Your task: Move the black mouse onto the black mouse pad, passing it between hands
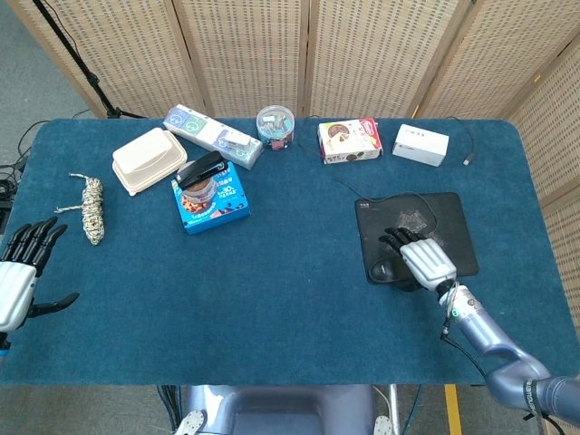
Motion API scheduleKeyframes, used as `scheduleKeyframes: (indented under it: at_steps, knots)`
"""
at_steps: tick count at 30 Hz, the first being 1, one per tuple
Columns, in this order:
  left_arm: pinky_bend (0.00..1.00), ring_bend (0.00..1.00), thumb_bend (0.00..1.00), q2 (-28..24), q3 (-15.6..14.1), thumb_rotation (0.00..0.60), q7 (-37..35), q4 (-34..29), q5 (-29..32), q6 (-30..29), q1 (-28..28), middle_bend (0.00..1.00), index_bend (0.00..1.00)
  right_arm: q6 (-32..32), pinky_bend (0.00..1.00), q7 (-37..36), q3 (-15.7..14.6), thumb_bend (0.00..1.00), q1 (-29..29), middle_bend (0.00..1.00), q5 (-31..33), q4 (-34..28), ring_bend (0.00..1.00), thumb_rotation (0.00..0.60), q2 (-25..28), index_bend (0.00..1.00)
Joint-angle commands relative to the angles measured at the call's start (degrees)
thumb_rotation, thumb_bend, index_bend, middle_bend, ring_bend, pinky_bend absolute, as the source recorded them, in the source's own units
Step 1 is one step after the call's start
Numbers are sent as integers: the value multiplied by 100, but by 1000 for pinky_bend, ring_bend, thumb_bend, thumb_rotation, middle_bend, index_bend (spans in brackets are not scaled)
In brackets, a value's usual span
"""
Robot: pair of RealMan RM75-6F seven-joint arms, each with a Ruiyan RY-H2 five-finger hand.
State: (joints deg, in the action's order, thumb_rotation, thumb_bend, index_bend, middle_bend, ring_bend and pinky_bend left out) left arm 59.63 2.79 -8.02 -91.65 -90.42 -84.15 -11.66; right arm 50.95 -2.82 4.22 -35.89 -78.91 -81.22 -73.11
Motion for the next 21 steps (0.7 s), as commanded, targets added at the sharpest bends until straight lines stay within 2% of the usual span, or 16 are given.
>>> scheduleKeyframes:
  at_steps: [1, 4, 7, 12, 16, 21]
  knots:
    - [0, 0, 12, -10, -5, 600, -20, 0, -17, -26, 14, 0, 0, 289, 86, 209, 176, 236, 78, 17, 92, -530, 17, 600, 362, 53]
    - [0, 0, 11, -14, -13, 600, -24, 4, -35, -65, 37, 0, 0, 523, 3, 429, 222, 111, 184, 0, 128, -913, 0, 600, 618, 0]
    - [0, 0, 11, -9, -23, 600, 11, 3, -44, -148, 91, 0, 0, 995, 0, 863, 186, 6, 424, 0, 67, -1214, 0, 600, 843, 0]
    - [0, 0, 11, 25, -29, 600, 130, 8, -8, -335, 227, 0, 0, 1806, 0, 1533, 4, 0, 924, 0, -90, -1342, 0, 600, 966, 0]
    - [0, 0, 12, 82, -30, 600, 315, 39, 35, -510, 359, 0, 0, 2296, 0, 1627, -193, 0, 1333, 0, -250, -1249, 0, 600, 981, 0]
    - [0, 0, 11, 114, -66, 600, 335, 20, 3, -622, 461, 0, 0, 2960, 0, 1411, -362, 0, 1862, 0, -444, -986, 0, 600, 838, 0]
